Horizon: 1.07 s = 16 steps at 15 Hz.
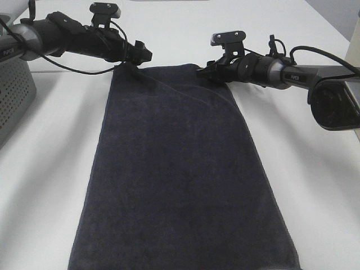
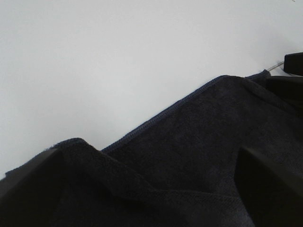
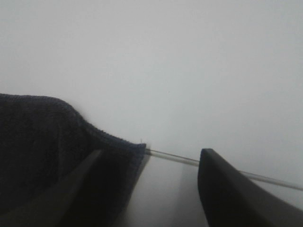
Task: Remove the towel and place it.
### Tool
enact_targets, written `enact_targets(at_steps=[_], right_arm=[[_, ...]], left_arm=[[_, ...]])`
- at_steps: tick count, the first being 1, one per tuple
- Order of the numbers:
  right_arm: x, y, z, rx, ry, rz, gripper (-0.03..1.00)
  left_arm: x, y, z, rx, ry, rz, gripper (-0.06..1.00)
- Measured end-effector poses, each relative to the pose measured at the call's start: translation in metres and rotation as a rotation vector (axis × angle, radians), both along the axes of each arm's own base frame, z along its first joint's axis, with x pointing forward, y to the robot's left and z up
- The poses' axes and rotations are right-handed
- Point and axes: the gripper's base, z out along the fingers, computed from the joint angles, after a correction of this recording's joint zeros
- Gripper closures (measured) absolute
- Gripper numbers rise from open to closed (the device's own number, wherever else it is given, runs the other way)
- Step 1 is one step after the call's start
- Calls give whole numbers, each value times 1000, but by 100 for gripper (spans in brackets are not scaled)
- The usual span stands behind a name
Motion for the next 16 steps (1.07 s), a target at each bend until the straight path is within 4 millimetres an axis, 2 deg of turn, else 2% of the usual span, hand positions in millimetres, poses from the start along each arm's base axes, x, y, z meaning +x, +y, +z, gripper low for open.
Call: enact_targets(at_steps=[5,9,12,14,16], right_arm=[[3,-6,-1,-33,-57,-7,44],[10,-35,-1,-34,-76,-64,47],[12,-36,3,-32,-97,-69,47],[15,-35,11,-9,-113,-77,47],[14,-31,25,63,-53,-86,47]], left_arm=[[0,0,0,0,3,-3,4],[0,0,0,0,3,-3,4],[0,0,0,0,2,-2,4],[0,0,0,0,1,-2,4],[0,0,0,0,1,-2,4]])
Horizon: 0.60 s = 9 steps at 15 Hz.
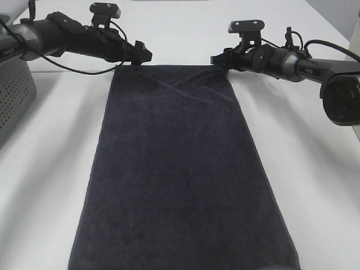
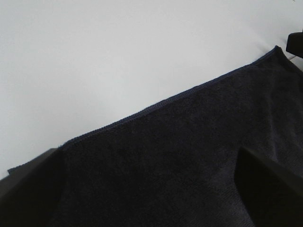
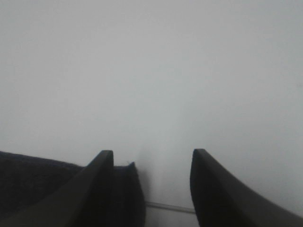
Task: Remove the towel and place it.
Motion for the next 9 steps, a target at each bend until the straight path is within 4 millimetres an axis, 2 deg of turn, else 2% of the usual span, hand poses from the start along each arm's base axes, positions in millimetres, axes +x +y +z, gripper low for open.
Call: enact_targets(at_steps=[3,5,7,9], right_arm=[[-10,7,36,21,168,81,47],[-26,12,68,19,339,170,47],[-48,15,102,43,529,227,47],[-72,13,142,71,686,223,47]], left_arm=[[-3,-2,-1,4,27,-38,4],[-11,-5,10,53,64,-132,4],[-22,-4,39,99,140,-180,4],[-37,5,78,147,267,-106,4]])
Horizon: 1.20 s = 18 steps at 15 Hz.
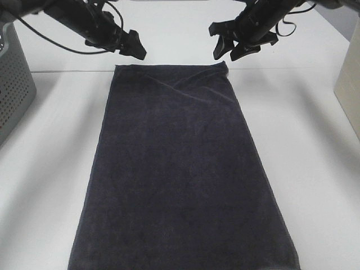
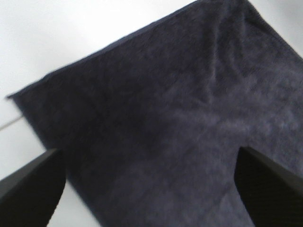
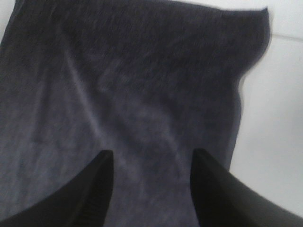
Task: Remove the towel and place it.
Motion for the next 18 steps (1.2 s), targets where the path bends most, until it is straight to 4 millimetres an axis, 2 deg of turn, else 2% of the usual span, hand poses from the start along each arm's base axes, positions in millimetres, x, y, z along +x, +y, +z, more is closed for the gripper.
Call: enact_targets(at_steps=[2,4,5,7,8,9,10,12,14,16,18], right_arm=[[-22,-7,46,-44,54,7,47],[-38,-19,90,-83,10,-50,47],[-45,-31,114,-76,-26,-98,47],[-53,-66,144,-51,-70,-205,47],[-57,-87,155,-49,-88,-259,47],[-61,-103,165,-51,-109,-304,47],[-67,-110,175,-60,-131,-326,47],[-79,-109,192,-60,-167,-324,47],[-104,-105,203,-57,-151,-315,47],[-149,-105,206,-69,-94,-313,47],[-209,-107,203,-103,-47,-316,47]], left_arm=[[-20,15,42,92,103,129,4],[-40,29,97,148,73,223,4],[-52,40,128,167,32,269,4],[-74,75,173,149,1,389,4],[-81,104,189,140,-21,464,4],[-86,132,197,137,-33,530,4],[-90,151,203,136,-38,573,4],[-98,160,214,125,-57,587,4],[-113,155,222,90,-48,570,4],[-149,151,216,105,40,553,4],[-203,147,210,119,87,552,4]])
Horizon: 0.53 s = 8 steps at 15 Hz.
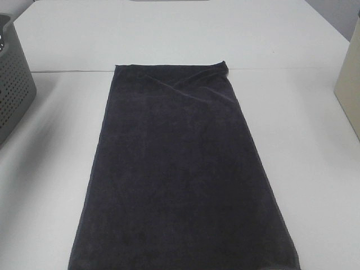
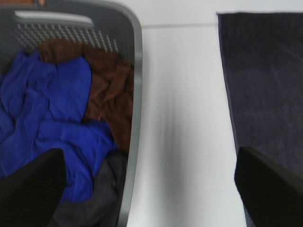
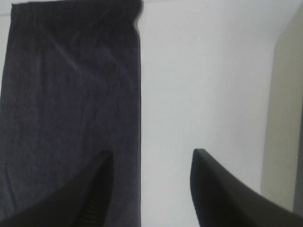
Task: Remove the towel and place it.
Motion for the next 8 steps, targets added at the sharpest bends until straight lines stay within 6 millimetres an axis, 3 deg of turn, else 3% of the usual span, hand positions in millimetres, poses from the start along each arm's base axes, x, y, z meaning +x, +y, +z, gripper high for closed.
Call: enact_targets(at_steps=[1,2,3,6,8], right_arm=[[-17,0,-1,-2,9,0,47],[-80,-1,-14,-4,36,1,47],[-111,-1,-20,-10,28,1,47],[-187,-3,-43,-28,-21,-3,47],[-229,-3,-56,-27,-98,-4,47]], left_arm=[[-17,-1,2,0,-20,5,4],[-85,-7,11,8,-132,20,4],[-116,-9,8,15,-156,23,4],[-203,-15,-18,25,-202,41,4],[-246,-18,-35,29,-260,44,4]])
